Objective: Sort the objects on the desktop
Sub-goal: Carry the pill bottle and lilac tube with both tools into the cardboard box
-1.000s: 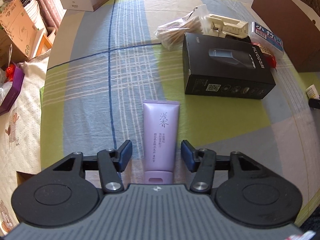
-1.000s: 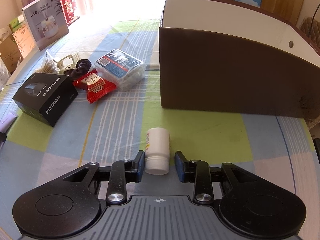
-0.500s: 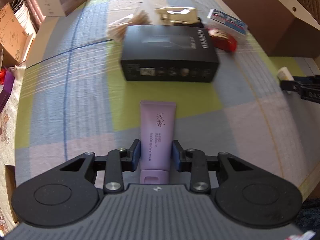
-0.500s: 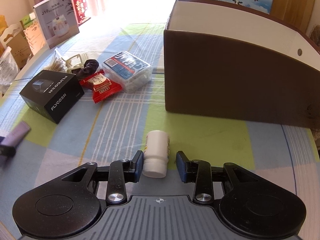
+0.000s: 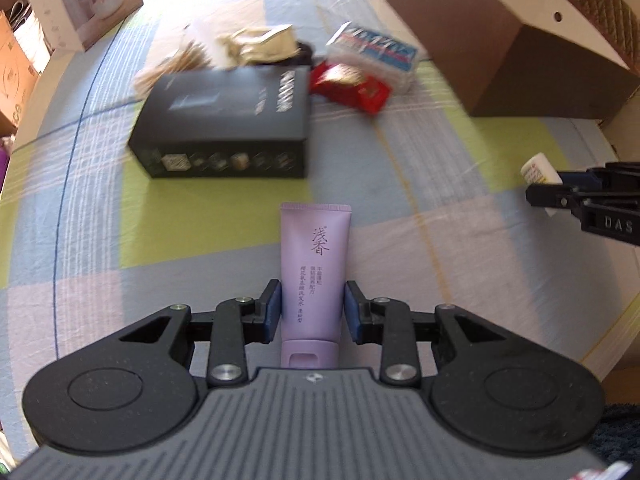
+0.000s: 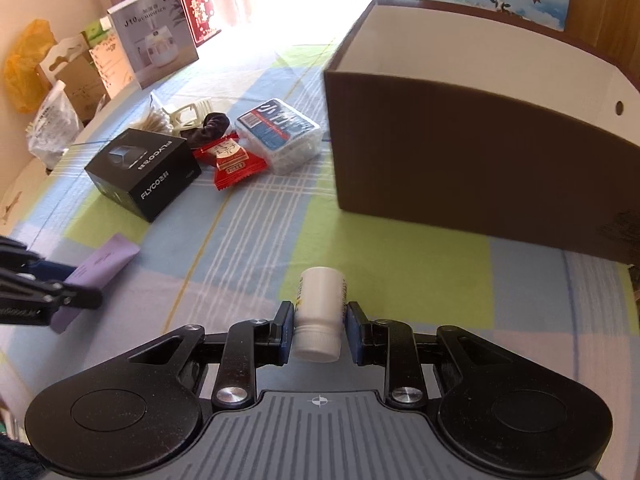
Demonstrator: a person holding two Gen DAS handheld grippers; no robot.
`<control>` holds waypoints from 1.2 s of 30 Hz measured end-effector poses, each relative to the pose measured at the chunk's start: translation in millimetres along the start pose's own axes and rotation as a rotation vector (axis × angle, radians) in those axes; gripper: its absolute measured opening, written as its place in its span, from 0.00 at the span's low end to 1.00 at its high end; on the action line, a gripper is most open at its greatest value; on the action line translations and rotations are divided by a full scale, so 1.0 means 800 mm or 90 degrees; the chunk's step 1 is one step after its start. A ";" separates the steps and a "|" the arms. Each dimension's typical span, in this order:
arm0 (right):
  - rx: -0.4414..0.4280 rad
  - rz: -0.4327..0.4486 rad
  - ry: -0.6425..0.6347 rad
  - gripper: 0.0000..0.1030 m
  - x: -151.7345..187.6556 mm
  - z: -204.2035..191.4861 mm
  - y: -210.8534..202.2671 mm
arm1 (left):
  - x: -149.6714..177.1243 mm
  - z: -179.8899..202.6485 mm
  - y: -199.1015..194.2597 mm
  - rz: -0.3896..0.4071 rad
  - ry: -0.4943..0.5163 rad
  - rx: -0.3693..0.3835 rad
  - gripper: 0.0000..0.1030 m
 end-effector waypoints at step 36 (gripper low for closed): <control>0.008 0.160 0.023 0.24 -0.051 0.228 -0.145 | -0.160 0.264 -0.071 0.187 0.051 0.127 0.27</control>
Point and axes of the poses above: each gripper's, at about its wrist camera, not at the fingertips, and y roughly the way its jaws point, z to its right, x to its underside, the point moved 1 cm from there along y, roughly the way its jaws point, and after that the axes turned 14 degrees about -y, right-handed, at the moved point
